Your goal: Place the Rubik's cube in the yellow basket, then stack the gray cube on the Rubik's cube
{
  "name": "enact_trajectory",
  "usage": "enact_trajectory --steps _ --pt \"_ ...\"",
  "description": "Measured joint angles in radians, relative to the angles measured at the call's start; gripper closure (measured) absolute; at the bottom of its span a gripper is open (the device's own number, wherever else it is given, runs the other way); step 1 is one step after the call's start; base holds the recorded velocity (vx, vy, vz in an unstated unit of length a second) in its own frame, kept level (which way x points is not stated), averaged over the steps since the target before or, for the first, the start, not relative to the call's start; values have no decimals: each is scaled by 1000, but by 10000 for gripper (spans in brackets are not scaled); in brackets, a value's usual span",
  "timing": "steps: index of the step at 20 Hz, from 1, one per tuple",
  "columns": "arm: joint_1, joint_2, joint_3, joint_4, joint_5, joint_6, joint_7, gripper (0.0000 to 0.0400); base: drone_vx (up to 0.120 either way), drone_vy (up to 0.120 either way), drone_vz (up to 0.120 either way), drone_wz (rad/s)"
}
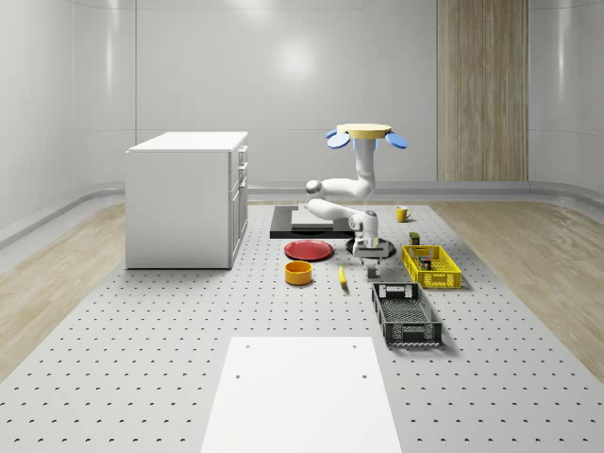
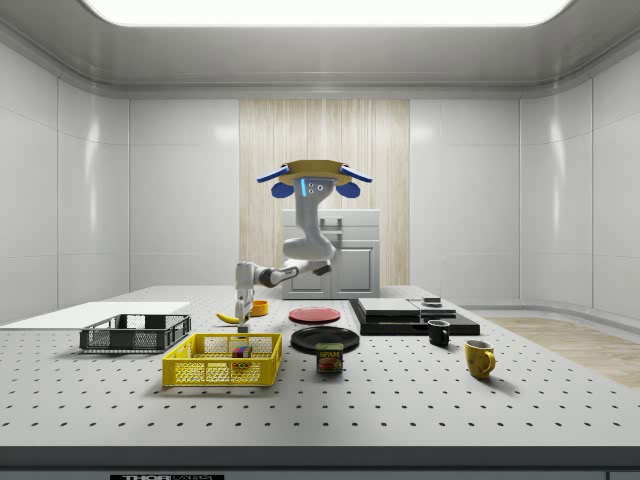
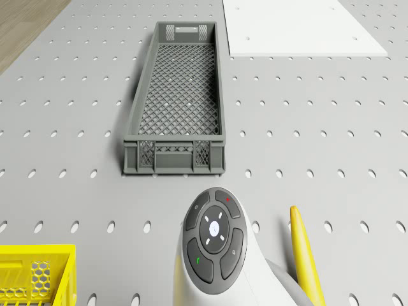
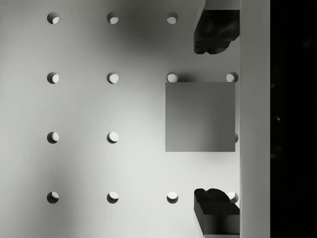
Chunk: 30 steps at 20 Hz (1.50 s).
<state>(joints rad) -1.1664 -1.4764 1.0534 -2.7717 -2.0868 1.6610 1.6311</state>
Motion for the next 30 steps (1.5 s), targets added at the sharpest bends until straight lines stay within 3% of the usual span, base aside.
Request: enact_trajectory --steps 8,15,18,21,30 --pt "-15 17 -70 40 -68 28 -5 0 0 0 0 0" --pt "-20 34 -87 59 -88 27 -11 0 0 0 0 0" --pt "-20 40 -88 62 -91 24 -13 73 0 0 0 0" --pt "-19 45 -89 63 -94 21 -15 114 0 0 0 0" --pt "-12 56 -92 64 -100 11 -21 146 0 0 0 0"
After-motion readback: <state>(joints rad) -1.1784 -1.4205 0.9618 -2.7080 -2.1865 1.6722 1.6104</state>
